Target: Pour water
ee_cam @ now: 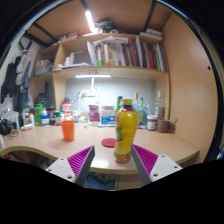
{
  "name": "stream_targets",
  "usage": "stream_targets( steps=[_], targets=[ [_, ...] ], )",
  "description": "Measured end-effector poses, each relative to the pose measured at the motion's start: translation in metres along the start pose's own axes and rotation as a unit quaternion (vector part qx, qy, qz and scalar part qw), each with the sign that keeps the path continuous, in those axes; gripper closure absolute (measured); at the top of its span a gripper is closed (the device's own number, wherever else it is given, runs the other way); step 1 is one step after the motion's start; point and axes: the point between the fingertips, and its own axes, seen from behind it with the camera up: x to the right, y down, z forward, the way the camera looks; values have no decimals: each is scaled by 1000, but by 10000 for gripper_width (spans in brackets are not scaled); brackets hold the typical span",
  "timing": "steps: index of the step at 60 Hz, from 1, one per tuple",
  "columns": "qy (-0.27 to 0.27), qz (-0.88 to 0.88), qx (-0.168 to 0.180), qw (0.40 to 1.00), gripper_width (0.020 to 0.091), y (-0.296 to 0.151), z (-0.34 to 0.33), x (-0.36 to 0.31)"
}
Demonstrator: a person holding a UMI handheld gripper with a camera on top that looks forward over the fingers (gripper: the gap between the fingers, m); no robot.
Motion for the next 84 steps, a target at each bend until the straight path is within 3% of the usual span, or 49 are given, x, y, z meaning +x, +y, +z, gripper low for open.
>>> stream_targets(
  steps=[10, 25, 29, 35, 44, 50, 58, 63, 67, 74, 84],
  targets=[
    [37, -7, 5, 999, 297, -1, 49, 43],
    [32, -41, 25, 998, 318, -8, 114, 43],
    [45, -49, 15, 998, 583, -3, 122, 48],
    [56, 9, 35, 998, 646, -2, 121, 53],
    [40, 28, 32, 998, 789, -2, 120, 49],
    [25, -7, 42, 999, 789, -20, 126, 46],
    [40, -195, 84, 976, 790, -96, 155, 41],
    [46, -365, 111, 923, 790, -143, 181, 26],
    [52, -517, 125, 845, 790, -166, 203, -6],
    [47, -742, 142, 654, 792, -180, 229, -55],
    [35, -867, 168, 467, 790, -179, 250, -110]
  ],
)
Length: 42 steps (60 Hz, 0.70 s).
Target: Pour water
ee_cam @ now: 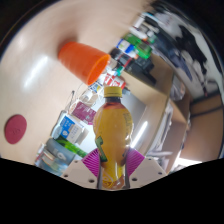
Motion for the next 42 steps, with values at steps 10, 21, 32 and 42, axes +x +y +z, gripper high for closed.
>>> stream_targets(
  steps=[10, 21, 32, 42],
  targets=[
    [15, -113, 29, 993, 790, -26, 12, 8],
    [10, -132, 38, 990, 790, -34, 15, 5],
    [16, -98, 28, 995, 790, -23, 14, 10],
    [19, 278, -42, 959, 791, 32, 2, 12]
  ],
)
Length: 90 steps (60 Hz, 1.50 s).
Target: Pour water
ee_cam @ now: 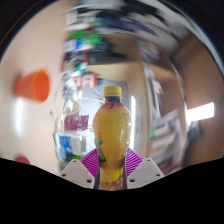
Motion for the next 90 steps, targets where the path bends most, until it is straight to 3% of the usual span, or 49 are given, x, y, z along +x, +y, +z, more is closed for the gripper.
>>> stream_targets(
  steps=[5, 8, 11, 15, 19, 27, 48, 64, 70, 75, 90],
  targets=[
    [-37, 282, -38, 958, 786, 28, -4, -18],
    [-49, 452, -56, 889, 785, 40, -19, -55],
    [-102, 577, -69, 807, 786, 43, -28, -77],
    [-122, 689, -78, 710, 786, 35, -40, -130],
    [-137, 712, -93, 682, 786, 57, -48, -133],
    [-133, 719, -106, 673, 789, 71, -59, -164],
    [-150, 701, -90, 692, 742, 60, -68, -177],
    [-152, 700, -102, 690, 545, 62, -71, -181],
    [-154, 700, -107, 689, 370, 63, -74, -182],
    [-151, 693, -108, 697, 286, 66, -78, -181],
    [-138, 660, -123, 728, 278, 80, -123, -174]
  ],
)
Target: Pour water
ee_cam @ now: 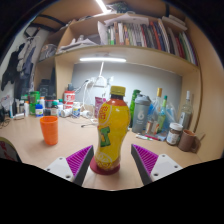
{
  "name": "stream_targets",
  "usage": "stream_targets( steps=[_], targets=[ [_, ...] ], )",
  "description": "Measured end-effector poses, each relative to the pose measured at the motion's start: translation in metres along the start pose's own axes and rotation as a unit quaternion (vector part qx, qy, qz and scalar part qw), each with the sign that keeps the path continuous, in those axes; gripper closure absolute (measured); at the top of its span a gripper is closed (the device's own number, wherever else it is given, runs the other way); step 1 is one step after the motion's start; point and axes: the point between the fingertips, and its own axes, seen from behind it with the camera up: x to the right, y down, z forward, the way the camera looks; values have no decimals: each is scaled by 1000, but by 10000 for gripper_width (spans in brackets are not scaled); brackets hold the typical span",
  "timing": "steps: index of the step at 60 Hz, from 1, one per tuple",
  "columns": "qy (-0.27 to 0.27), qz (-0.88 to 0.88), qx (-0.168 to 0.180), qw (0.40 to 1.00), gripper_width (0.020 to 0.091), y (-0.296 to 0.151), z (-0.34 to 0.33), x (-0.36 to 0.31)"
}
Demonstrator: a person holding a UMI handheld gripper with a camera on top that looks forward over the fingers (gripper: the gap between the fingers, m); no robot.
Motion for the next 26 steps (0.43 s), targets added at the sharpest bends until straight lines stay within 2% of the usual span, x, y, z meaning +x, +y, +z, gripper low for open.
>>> stream_targets(
  steps=[9, 26],
  targets=[
    [-13, 12, 28, 999, 275, -1, -61, -10],
    [-9, 59, 53, 997, 275, 22, -167, -26]
  ],
)
